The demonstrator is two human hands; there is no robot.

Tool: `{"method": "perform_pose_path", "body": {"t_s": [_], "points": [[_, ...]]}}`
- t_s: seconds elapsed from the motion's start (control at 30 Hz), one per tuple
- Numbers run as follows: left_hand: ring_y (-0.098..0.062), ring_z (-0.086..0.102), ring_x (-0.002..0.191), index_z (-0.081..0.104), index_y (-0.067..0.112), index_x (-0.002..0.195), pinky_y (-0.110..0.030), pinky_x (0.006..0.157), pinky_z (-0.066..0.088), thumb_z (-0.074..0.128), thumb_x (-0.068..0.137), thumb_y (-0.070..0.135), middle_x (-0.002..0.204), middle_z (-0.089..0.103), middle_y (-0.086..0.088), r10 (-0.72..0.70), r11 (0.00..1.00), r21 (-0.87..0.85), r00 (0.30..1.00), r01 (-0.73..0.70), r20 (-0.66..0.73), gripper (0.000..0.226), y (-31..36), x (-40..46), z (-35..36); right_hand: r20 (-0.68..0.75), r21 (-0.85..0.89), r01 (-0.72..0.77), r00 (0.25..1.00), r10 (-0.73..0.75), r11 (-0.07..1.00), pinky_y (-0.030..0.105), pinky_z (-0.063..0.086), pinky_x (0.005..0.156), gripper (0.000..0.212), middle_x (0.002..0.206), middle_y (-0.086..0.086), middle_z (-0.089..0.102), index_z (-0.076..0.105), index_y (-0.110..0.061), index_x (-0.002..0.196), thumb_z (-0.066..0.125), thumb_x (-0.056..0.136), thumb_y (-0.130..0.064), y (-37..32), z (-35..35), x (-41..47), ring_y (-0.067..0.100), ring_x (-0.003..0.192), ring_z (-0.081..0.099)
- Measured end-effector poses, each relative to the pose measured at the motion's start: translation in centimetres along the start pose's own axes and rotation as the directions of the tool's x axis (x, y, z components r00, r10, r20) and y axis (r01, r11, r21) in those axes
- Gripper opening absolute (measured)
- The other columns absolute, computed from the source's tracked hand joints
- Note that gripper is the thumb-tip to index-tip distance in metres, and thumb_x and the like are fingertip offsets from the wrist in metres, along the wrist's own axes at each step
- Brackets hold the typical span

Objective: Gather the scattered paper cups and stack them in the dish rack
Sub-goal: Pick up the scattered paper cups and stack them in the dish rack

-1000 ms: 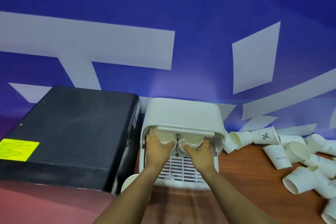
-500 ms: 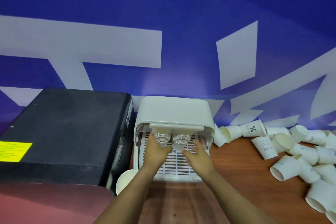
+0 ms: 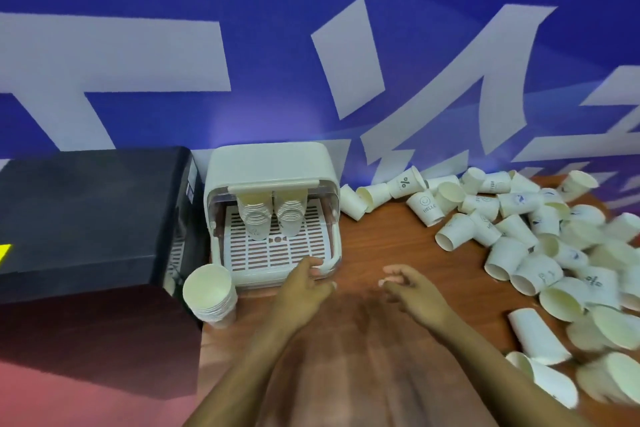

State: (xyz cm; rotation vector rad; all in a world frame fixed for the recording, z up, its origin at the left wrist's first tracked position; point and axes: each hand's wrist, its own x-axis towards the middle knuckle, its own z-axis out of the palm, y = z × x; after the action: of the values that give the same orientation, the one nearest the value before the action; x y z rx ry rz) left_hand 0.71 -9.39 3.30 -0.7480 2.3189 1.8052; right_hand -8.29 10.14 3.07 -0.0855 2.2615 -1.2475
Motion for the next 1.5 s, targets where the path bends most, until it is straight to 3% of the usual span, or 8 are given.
{"method": "perform_pose_path", "body": {"t_s": [0.1,0.27,0.5,0.63,0.83,1.1,1.23,1.5], "points": [[-0.013,0.054,0.111,0.049,0.017,0.129,-0.016,0.082,0.038,0.068,0.086,0.017,0.127,0.053,-0.001,-0.002,0.999,0.049,0.999,0.0,0.04,0.046,0.4,-1.3,3.0,-0.025,-0.002,0.011,1.0,-0.011,1.0,0.029,0.048,0.083,0.028,0.106,-0.004,0.063,0.058,-0.028,0.114,0.064,0.087,-0.031,1.7,-3.2,-1.5,0.013,0.096,0.063],[-0.009,0.049,0.109,0.047,0.014,0.131,-0.017,0.087,0.037,0.072,0.083,0.018,0.129,0.051,-0.005,0.018,0.984,0.177,0.996,-0.035,0.093,0.054,1.6,-2.0,8.4,-0.059,-0.079,0.046,0.997,-0.051,0.996,0.035,0.051,0.09,0.027,0.103,-0.001,0.064,0.06,-0.029,0.11,0.068,0.084,-0.029,5.0,-9.5,-2.3,0.015,0.095,0.064],[-0.02,0.049,0.121,0.041,0.016,0.138,-0.014,0.082,0.036,0.077,0.076,0.017,0.134,0.045,-0.011,-0.031,0.921,0.382,0.961,-0.08,0.276,0.072,4.5,-1.0,20.8,-0.069,-0.363,0.098,0.989,-0.132,0.927,0.025,0.038,0.075,0.031,0.091,-0.006,0.057,0.054,-0.018,0.117,0.062,0.087,-0.026,10.2,-19.8,-1.8,0.013,0.088,0.055],[-0.026,0.035,0.136,0.032,0.028,0.144,-0.027,0.108,0.034,0.08,0.071,0.027,0.142,0.037,-0.011,-0.028,0.863,0.479,0.933,-0.159,0.36,0.088,4.6,-1.2,28.2,-0.055,-0.523,0.026,0.996,-0.064,0.852,0.027,0.042,0.066,0.031,0.079,-0.003,0.057,0.051,-0.008,0.114,0.056,0.089,-0.025,14.3,-23.5,-0.5,0.013,0.077,0.055],[-0.034,0.022,0.14,0.009,0.036,0.151,-0.043,0.114,0.026,0.078,0.071,0.031,0.153,0.023,-0.007,-0.129,0.751,0.634,0.9,-0.186,0.416,0.105,3.2,-1.5,35.4,0.007,-0.76,-0.029,0.999,0.053,0.65,0.034,0.045,0.085,0.059,0.13,0.001,0.052,0.039,-0.018,0.134,0.055,0.084,-0.047,18.3,-24.8,0.1,0.02,0.116,0.052],[-0.032,0.023,0.135,0.026,0.036,0.146,-0.044,0.111,0.031,0.073,0.076,0.013,0.148,0.022,-0.002,-0.176,0.714,0.688,0.918,-0.129,0.355,0.087,2.2,-0.8,37.2,-0.058,-0.779,-0.086,0.996,0.065,0.621,0.031,0.047,0.08,0.064,0.114,0.002,0.061,0.038,-0.015,0.127,0.053,0.08,-0.056,20.0,-24.1,0.7,0.022,0.102,0.06],[-0.029,0.03,0.13,0.032,0.031,0.142,-0.043,0.108,0.034,0.076,0.072,0.02,0.142,0.031,-0.002,-0.177,0.731,0.671,0.917,-0.12,0.357,0.083,1.9,-0.9,36.8,-0.057,-0.78,-0.098,0.995,0.087,0.618,0.03,0.041,0.071,0.063,0.114,0.003,0.061,0.031,-0.014,0.13,0.055,0.084,-0.049,19.9,-23.9,0.8,0.023,0.102,0.061],[-0.022,0.051,0.111,0.039,0.023,0.133,-0.028,0.084,0.042,0.076,0.071,0.028,0.126,0.05,-0.003,-0.077,0.816,0.57,0.96,-0.094,0.269,0.072,3.6,-1.9,29.4,-0.12,-0.616,0.034,0.983,-0.137,0.787,0.034,0.044,0.069,0.057,0.102,-0.001,0.056,0.038,-0.017,0.117,0.063,0.078,-0.049,14.6,-22.2,0.0,0.018,0.09,0.055]]}}
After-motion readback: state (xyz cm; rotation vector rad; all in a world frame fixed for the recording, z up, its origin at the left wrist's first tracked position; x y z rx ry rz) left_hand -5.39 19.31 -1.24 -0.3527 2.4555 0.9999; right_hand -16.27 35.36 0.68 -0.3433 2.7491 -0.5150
